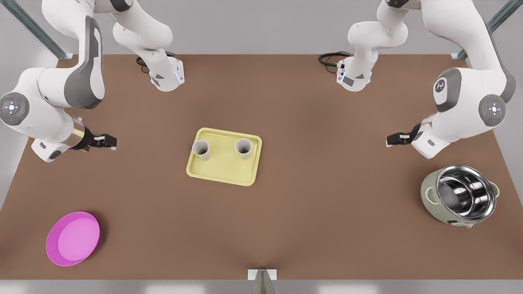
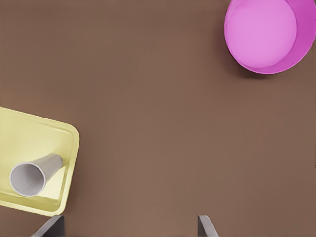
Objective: Use the left arm to pick up the white IKEA cup from the tray and place it on the middle-left position; use the right arm to pick up the white IKEA cup from the tray and place it on the middle-right position
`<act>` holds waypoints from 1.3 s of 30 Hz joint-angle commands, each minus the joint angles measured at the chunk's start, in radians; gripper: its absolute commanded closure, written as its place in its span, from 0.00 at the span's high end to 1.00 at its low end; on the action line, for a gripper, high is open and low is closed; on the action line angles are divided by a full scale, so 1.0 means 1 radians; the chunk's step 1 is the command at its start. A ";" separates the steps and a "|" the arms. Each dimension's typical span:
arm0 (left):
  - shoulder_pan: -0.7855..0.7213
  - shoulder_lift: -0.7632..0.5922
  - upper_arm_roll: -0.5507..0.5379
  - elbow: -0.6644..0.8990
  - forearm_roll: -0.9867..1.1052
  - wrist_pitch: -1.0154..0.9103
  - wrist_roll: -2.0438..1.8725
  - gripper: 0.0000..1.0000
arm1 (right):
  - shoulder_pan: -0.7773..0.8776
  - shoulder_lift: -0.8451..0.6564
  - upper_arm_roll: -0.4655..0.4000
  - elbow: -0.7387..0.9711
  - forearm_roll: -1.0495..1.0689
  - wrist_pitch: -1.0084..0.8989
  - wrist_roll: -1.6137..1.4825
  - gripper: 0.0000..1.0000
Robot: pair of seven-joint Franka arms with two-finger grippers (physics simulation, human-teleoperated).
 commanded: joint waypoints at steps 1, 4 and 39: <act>-0.011 0.003 0.003 0.004 -0.008 0.175 0.019 1.00 | 0.000 -0.001 0.000 0.000 -0.001 0.124 -0.081 1.00; -0.028 0.027 0.002 0.004 -0.020 0.167 0.014 1.00 | 0.001 -0.001 0.005 0.002 -0.002 0.124 -0.093 1.00; -0.816 0.504 -0.001 0.022 0.030 0.747 -0.825 1.00 | 0.273 0.071 0.098 -0.586 0.070 0.636 0.278 1.00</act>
